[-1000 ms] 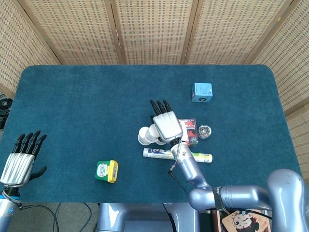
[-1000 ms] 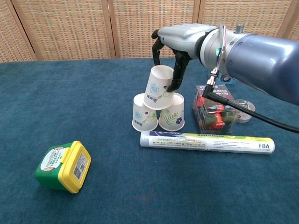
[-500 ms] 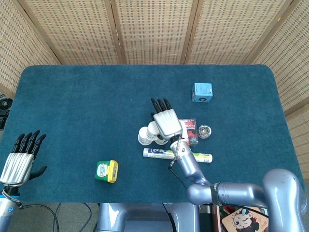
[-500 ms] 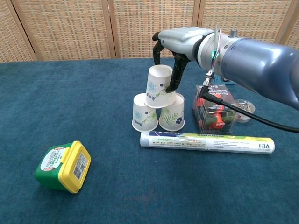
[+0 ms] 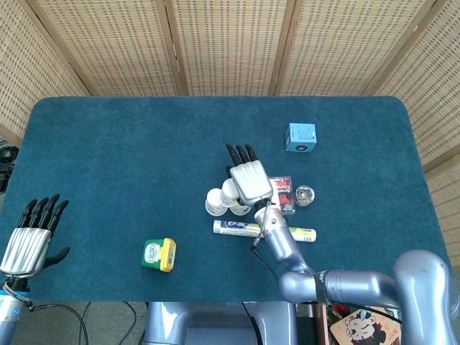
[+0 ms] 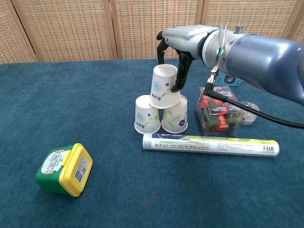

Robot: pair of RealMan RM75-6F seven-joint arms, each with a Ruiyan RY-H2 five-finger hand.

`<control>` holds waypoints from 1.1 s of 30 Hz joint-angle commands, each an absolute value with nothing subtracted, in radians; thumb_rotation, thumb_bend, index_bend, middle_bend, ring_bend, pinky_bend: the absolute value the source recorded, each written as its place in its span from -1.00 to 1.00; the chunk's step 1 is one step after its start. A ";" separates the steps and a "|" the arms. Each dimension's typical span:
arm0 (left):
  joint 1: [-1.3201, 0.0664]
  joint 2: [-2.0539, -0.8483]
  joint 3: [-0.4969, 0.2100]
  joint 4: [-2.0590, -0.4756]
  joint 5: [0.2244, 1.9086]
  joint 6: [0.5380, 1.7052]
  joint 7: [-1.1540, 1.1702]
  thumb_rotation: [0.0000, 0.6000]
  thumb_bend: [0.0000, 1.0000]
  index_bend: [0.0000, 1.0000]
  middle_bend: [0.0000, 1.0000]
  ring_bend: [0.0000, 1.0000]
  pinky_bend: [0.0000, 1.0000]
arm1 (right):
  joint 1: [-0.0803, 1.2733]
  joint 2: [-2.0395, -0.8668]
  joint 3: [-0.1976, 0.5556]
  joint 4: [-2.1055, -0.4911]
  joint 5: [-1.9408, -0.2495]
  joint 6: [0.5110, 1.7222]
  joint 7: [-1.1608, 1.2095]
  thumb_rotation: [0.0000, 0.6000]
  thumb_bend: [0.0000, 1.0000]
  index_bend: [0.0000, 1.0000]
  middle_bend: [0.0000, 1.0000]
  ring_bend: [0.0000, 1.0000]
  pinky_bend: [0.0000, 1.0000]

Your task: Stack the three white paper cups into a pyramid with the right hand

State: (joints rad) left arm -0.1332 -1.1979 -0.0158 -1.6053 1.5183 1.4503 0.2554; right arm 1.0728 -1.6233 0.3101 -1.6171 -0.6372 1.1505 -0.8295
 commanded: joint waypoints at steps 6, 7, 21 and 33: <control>-0.130 -1.195 -0.015 -1.605 1.523 1.458 0.252 1.00 -0.57 -1.00 -1.00 -1.00 -1.00 | 1.081 -1.589 0.311 -1.662 -0.616 1.160 -0.861 1.00 -0.68 -0.70 -1.00 -1.00 -1.00; -0.129 -1.195 -0.015 -1.606 1.524 1.460 0.252 1.00 -0.57 -1.00 -1.00 -1.00 -1.00 | 1.081 -1.584 0.311 -1.667 -0.616 1.165 -0.865 1.00 -0.68 -0.70 -1.00 -1.00 -1.00; -0.122 -1.185 -0.017 -1.610 1.525 1.471 0.232 1.00 -0.57 -1.00 -1.00 -1.00 -1.00 | 1.015 -1.326 0.302 -1.843 -0.590 1.310 -0.980 1.00 -0.68 -0.70 -1.00 -1.00 -1.00; -0.116 -1.191 -0.014 -1.619 1.550 1.495 0.241 1.00 -0.57 -1.00 -1.00 -1.00 -1.00 | 0.676 -1.103 0.096 -1.993 -1.017 1.416 -0.594 1.00 -0.68 -0.70 -1.00 -1.00 -1.00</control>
